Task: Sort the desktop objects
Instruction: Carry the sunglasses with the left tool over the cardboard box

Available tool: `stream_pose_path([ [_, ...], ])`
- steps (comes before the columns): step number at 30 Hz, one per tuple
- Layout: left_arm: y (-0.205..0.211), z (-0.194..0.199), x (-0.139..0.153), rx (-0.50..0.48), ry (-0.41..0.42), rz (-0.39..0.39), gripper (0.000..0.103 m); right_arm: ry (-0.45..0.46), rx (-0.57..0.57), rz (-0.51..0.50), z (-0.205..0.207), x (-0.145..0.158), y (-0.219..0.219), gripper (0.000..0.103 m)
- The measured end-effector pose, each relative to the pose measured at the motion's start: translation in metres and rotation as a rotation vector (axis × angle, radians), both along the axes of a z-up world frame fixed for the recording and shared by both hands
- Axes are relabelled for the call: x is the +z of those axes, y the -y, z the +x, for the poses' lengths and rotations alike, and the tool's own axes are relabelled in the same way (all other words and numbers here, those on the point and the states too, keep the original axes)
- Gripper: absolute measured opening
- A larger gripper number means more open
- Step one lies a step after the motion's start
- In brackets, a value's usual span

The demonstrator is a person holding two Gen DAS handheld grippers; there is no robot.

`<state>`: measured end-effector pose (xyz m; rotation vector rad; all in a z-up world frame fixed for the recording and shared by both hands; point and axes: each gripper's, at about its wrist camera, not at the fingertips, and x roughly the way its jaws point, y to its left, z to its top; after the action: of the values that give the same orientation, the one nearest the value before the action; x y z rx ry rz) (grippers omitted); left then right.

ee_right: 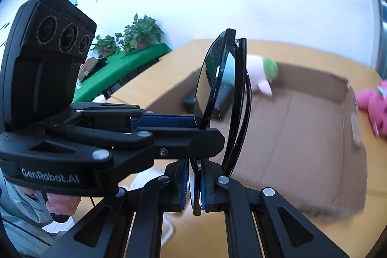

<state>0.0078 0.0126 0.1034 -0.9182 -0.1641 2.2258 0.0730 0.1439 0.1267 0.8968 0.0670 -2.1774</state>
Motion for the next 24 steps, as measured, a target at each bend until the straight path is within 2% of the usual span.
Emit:
stream_pose_path([
  [7, 0.004, -0.057, 0.026, -0.003, -0.050, -0.004, 0.020, -0.057, 0.033, 0.001, -0.050, 0.033, 0.012, 0.007],
  [14, -0.025, -0.130, 0.037, -0.022, -0.011, 0.003, 0.020, -0.028, 0.009, 0.001, -0.127, 0.049, -0.002, 0.007],
  [16, -0.035, -0.151, 0.035, -0.025, 0.006, -0.001, 0.020, 0.005, 0.000, -0.001, -0.154, 0.047, -0.008, 0.007],
  [19, -0.049, -0.188, 0.023, -0.017, 0.075, 0.006, 0.020, 0.054, -0.014, -0.012, -0.195, 0.040, -0.019, 0.007],
  [24, -0.076, -0.236, -0.010, -0.010, 0.184, -0.024, 0.020, 0.159, -0.008, -0.046, -0.254, 0.011, -0.046, 0.007],
])
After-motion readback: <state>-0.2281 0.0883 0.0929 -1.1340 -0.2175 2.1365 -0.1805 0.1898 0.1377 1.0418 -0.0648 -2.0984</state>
